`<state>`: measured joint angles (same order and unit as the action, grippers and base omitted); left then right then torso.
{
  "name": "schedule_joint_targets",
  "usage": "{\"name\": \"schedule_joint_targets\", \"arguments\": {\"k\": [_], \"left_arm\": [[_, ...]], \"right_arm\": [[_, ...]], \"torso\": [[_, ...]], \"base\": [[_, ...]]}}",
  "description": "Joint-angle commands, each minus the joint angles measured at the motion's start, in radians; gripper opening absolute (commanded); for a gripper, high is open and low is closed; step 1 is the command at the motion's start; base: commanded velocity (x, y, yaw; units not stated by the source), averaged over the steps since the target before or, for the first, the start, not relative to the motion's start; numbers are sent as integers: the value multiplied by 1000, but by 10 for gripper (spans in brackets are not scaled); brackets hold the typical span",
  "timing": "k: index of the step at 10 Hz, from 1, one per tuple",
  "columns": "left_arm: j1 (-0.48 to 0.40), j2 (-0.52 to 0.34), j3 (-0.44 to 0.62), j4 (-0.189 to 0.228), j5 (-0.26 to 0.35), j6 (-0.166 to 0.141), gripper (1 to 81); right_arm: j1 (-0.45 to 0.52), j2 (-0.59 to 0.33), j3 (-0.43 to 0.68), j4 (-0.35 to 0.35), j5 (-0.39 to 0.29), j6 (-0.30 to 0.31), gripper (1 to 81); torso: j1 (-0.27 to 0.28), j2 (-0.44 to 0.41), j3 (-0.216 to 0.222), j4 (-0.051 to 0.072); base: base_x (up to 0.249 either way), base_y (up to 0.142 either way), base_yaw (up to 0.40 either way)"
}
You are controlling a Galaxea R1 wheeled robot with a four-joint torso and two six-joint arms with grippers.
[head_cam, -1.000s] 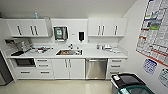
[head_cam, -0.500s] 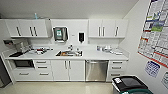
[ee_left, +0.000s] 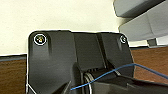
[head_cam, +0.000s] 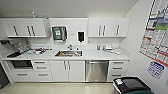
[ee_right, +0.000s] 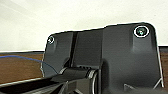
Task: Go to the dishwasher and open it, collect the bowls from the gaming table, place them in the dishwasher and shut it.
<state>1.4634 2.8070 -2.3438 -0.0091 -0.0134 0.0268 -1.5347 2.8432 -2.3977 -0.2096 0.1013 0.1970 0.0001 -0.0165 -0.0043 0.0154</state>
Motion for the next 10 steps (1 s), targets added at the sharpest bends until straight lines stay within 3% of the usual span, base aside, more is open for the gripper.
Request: {"name": "schedule_joint_targets", "arguments": {"k": [1, 10], "left_arm": [[-59, -13, 12, -9, 53, 2, 811], [-57, -15, 11, -9, 53, 2, 811]], "right_arm": [[57, -8, 13, 1, -41, -5, 811], [60, -6, 13, 1, -41, -5, 811]], "torso": [[0, 0, 0, 0], [0, 0, 0, 0]], "base": [[92, 0, 0], [85, 0, 0]]}}
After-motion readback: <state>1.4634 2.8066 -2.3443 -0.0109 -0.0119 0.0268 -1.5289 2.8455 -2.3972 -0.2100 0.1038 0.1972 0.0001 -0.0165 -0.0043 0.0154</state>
